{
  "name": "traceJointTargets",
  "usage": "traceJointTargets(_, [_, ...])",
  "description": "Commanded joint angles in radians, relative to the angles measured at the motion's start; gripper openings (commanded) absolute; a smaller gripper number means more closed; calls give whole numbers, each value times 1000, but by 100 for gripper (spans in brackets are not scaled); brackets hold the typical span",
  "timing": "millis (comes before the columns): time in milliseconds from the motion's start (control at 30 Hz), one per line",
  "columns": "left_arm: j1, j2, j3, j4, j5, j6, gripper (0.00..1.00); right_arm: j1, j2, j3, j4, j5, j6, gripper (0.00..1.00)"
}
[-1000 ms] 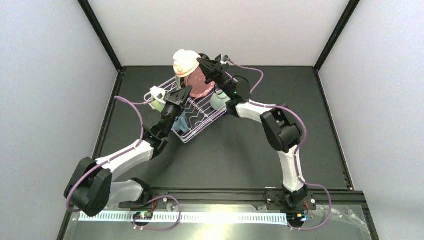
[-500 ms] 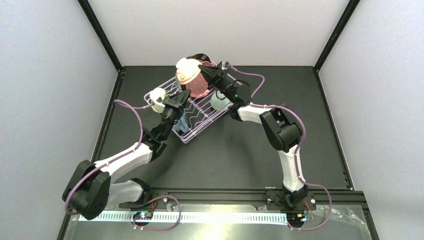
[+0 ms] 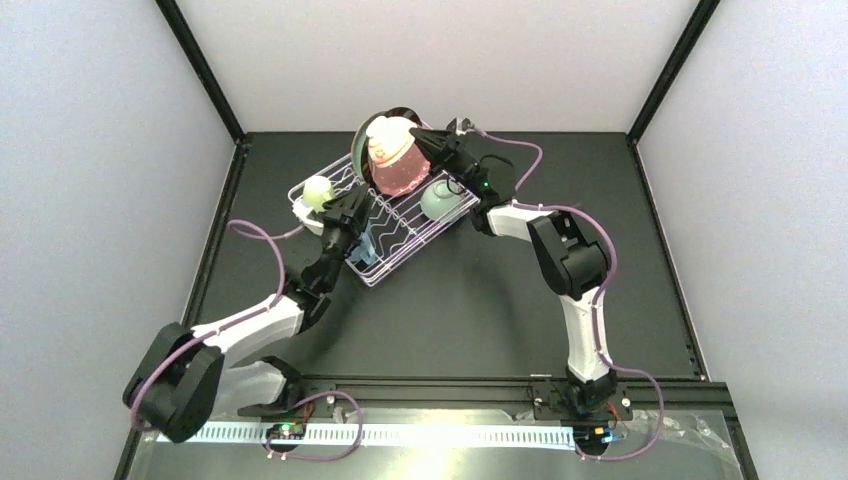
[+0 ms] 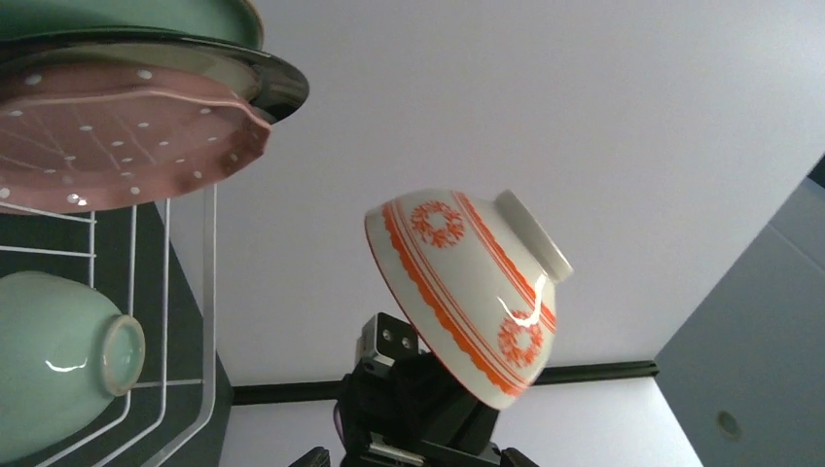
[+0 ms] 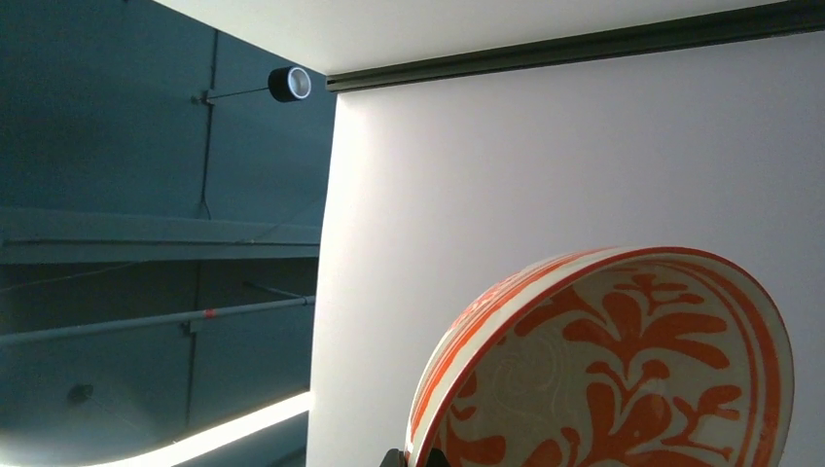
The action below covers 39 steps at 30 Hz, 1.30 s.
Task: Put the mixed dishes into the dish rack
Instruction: Turn the bowl upside down.
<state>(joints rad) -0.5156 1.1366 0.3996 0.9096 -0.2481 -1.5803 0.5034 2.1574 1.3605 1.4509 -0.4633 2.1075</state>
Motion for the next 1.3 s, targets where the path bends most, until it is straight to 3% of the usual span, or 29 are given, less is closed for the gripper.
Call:
traceJointTargets(0, [11,117,83,72,6,-33,99,-35,-9,-31,405,-59,282,0])
traceJointTargets(233, [12,321,202,151,52,-106,99,-113,-45,-154,397,-136,227,0])
traceJointTargets(467, [17,412,294,145,52,-113,99,-154,-47,-212,358,-185,187,0])
traceJointTargets(1267, [117,653,501,132,224,-94,99,-224,125,-89,207,-321,119,0])
